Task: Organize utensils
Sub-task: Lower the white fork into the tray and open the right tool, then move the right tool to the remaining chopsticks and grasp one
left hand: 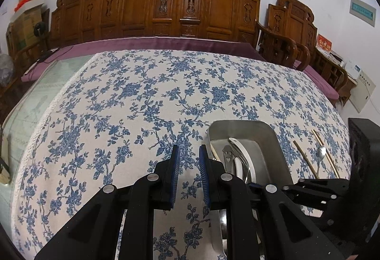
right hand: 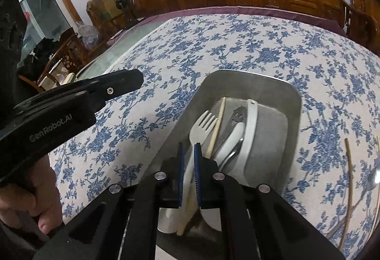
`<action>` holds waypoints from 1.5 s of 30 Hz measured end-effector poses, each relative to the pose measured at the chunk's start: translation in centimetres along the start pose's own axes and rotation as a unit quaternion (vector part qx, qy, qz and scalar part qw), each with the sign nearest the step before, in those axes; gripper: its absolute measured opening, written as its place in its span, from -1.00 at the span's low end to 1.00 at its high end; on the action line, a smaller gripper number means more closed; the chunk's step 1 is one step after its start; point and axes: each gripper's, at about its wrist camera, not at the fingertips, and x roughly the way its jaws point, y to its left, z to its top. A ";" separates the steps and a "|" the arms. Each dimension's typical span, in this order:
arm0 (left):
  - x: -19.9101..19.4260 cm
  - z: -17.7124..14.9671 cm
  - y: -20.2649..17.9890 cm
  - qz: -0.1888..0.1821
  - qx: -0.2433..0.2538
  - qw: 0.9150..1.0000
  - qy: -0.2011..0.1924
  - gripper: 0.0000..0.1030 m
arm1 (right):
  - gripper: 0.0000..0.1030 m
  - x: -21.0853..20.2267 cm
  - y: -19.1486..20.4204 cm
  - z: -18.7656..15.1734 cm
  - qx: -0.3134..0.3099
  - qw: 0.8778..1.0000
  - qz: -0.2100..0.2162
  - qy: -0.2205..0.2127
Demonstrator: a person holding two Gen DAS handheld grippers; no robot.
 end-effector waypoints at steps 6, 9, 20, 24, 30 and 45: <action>-0.2 0.0 -0.4 -0.006 0.006 1.000 -0.001 -0.70 | -0.82 -3.1 -1.5 -0.7 -0.019 0.999 -0.035 -0.022; -0.4 0.0 -0.9 -0.010 0.012 1.000 -0.002 -0.70 | -0.82 -5.3 -2.4 -1.2 -0.029 0.998 -0.055 -0.033; -1.8 -0.4 -4.3 -0.048 0.042 0.998 -0.019 -0.05 | -0.82 -12.4 -6.9 -5.1 -0.025 0.989 -0.135 -0.051; -2.8 -0.4 -5.7 -0.058 0.058 0.996 -0.033 0.25 | -0.82 -14.6 -8.7 -6.9 -0.015 0.985 -0.167 -0.050; -4.3 0.0 -7.0 -0.077 0.067 0.994 -0.046 0.49 | -0.82 -16.5 -11.6 -8.8 0.020 0.978 -0.200 -0.046; -4.5 -3.7 -14.5 -0.085 0.144 0.986 -0.016 0.55 | -0.60 -13.0 -20.5 -11.5 0.068 0.972 -0.223 0.020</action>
